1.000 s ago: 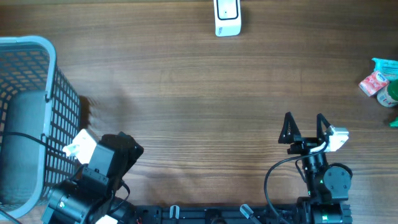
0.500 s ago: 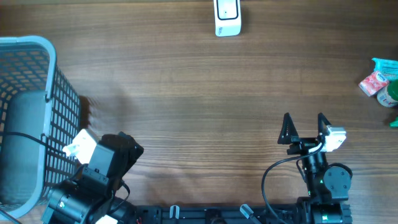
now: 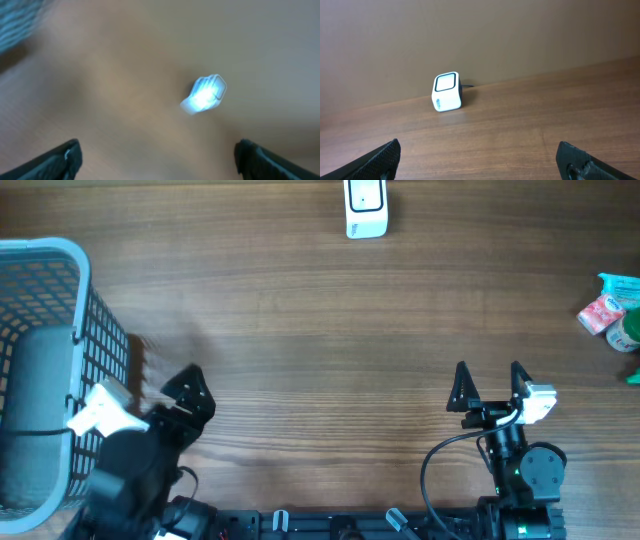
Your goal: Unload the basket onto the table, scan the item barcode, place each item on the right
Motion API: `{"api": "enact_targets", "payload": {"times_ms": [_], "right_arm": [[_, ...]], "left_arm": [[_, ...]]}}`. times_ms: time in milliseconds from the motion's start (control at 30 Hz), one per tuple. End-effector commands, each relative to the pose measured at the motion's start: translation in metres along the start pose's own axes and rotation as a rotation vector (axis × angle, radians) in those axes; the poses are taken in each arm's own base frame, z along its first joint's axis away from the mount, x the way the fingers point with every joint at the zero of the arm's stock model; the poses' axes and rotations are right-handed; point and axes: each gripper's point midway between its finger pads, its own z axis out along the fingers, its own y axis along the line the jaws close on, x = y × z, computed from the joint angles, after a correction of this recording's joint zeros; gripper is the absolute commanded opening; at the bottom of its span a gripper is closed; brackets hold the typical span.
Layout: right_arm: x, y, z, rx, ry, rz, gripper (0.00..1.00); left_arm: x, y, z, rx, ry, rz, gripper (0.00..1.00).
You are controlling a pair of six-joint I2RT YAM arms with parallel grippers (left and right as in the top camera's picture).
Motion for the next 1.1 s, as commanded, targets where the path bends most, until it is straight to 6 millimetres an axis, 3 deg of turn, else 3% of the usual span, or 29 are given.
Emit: {"api": "enact_targets", "payload": {"times_ms": [0, 67, 167, 267, 367, 667, 1067], "right_arm": [[-0.001, 0.005, -0.001, -0.024, -0.007, -0.019, 1.0], [-0.001, 0.005, -0.001, -0.024, -0.007, -0.019, 1.0], [-0.001, 0.005, -0.001, -0.024, -0.007, -0.02, 1.0], [-0.001, 0.005, -0.001, -0.024, -0.007, -0.02, 1.0], [-0.001, 0.005, -0.001, -0.024, -0.007, -0.019, 1.0], [-0.001, 0.005, -0.001, -0.024, -0.007, -0.02, 1.0], [-0.001, 0.005, -0.001, -0.024, -0.007, -0.019, 1.0]], "left_arm": [[0.0, -0.052, -0.02, 0.38, -0.105, 0.458, 1.0], [0.006, -0.057, -0.026, 0.506, -0.197, 0.513, 1.0], [0.019, -0.041, -0.014, 0.572, -0.279, 0.518, 1.0], [0.037, -0.017, 0.025, 0.548, -0.288, 0.578, 1.0], [0.047, 0.005, 0.05, 0.492, -0.274, 0.579, 1.0], [0.074, 0.05, 0.088, 0.377, -0.222, 0.649, 1.0], [0.07, 0.053, 0.089, 0.35, -0.237, 0.643, 1.0]]}}
